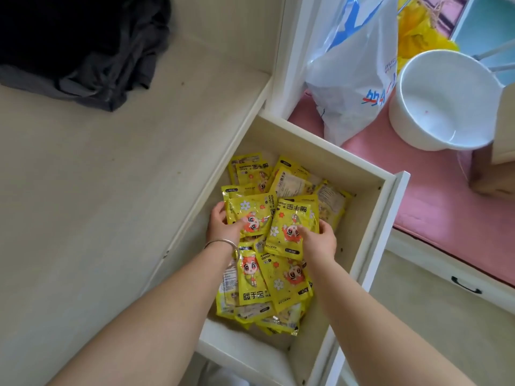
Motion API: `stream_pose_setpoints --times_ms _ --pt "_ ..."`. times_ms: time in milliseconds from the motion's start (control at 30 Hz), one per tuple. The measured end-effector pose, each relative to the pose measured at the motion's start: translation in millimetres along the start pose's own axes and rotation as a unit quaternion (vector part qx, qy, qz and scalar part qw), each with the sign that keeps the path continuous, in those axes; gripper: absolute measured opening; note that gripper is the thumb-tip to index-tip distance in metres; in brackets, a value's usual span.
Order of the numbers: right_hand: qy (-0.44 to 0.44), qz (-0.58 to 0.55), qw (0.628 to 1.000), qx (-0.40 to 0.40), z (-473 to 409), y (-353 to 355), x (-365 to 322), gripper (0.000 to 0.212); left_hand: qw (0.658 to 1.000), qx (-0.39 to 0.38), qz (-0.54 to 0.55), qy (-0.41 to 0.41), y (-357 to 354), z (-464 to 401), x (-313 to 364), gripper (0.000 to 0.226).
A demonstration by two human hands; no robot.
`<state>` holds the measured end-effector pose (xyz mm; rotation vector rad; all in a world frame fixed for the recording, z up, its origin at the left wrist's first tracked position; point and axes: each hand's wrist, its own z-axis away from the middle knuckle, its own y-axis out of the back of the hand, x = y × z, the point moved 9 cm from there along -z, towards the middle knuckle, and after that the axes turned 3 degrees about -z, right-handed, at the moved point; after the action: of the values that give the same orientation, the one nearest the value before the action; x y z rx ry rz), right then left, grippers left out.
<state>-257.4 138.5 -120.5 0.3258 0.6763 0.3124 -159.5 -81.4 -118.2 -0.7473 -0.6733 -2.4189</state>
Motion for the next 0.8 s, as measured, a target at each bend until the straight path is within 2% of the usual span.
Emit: stream_pose_setpoints --times_ms 100,233,333,500,600,800 --pt "0.055 0.09 0.994 0.037 10.9 5.9 -16.3 0.06 0.998 -0.007 -0.049 -0.028 5.2 9.0 11.3 0.077" --pt "0.13 0.192 0.971 0.052 36.1 5.1 -45.9 0.057 0.997 -0.004 -0.07 -0.044 14.2 28.8 22.4 0.056" --pt "0.197 0.229 0.953 0.016 63.8 -5.3 -66.7 0.051 0.997 -0.009 -0.049 -0.052 19.7 48.1 31.3 0.04" --pt "0.302 0.273 0.912 -0.053 120.3 -24.3 -87.0 0.047 0.996 -0.001 -0.02 -0.086 38.8 86.6 39.9 0.026" --pt "0.358 0.297 0.881 -0.088 157.2 -33.9 -93.0 0.047 0.993 0.029 0.015 -0.114 61.7 109.2 41.0 0.019" --pt "0.438 0.315 0.827 -0.155 237.3 -61.1 -76.0 0.052 0.979 0.131 0.053 -0.147 140.6 169.8 16.4 0.022"
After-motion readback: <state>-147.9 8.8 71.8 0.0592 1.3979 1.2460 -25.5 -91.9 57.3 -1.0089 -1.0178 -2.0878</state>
